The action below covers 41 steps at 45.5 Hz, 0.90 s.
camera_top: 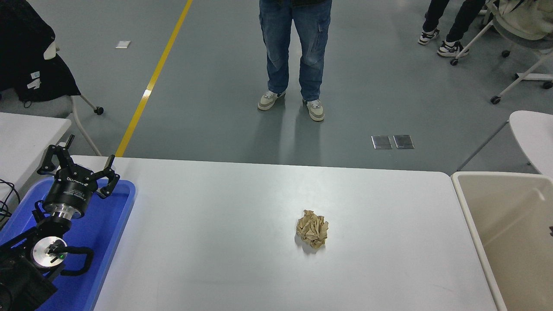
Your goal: Clean the table surface
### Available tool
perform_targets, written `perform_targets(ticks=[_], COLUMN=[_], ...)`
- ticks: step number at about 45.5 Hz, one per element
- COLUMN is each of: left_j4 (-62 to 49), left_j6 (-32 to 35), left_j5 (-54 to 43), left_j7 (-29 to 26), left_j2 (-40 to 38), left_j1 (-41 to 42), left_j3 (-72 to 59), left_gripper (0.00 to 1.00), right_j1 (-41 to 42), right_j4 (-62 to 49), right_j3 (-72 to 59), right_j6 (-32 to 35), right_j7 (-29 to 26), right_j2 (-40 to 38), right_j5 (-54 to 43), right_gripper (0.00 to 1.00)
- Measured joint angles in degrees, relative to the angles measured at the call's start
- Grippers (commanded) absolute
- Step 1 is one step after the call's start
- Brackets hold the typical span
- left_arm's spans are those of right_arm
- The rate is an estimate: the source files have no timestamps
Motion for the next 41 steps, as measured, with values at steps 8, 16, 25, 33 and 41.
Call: perform_targets(ticks=[8,16,25,33,41], left_j4=[0.0,0.0,0.0,0.0,0.0], left_j6=[0.0,0.0,0.0,0.0,0.0], left_j5=[0.0,0.0,0.0,0.0,0.0], left_j7=[0.0,0.0,0.0,0.0,0.0], left_j2=[0.0,0.0,0.0,0.0,0.0], left_j1=[0.0,0.0,0.0,0.0,0.0], left_j3=[0.0,0.0,0.0,0.0,0.0], left_gripper=[1.0,1.0,1.0,1.0,1.0], right_j1=[2.4,6.7,12.3,15.5,16.9], right_j4=[0.2,0.9,5.2,10.5,17.6], right_j3=[8.0,17.0,24.8,30.4,35.3], right_j6=[-0.4,-0.3,-0.4,-0.9,-2.2], right_j7=[0.1,0.3,0.3,0.3,0.4], right_j2=[-0.7,-2.0,-4.7,-6.4,-7.8], right_j5=[0.0,0.0,0.1,0.1,0.1], right_gripper=[0.98,0.98,0.98,0.98,0.98])
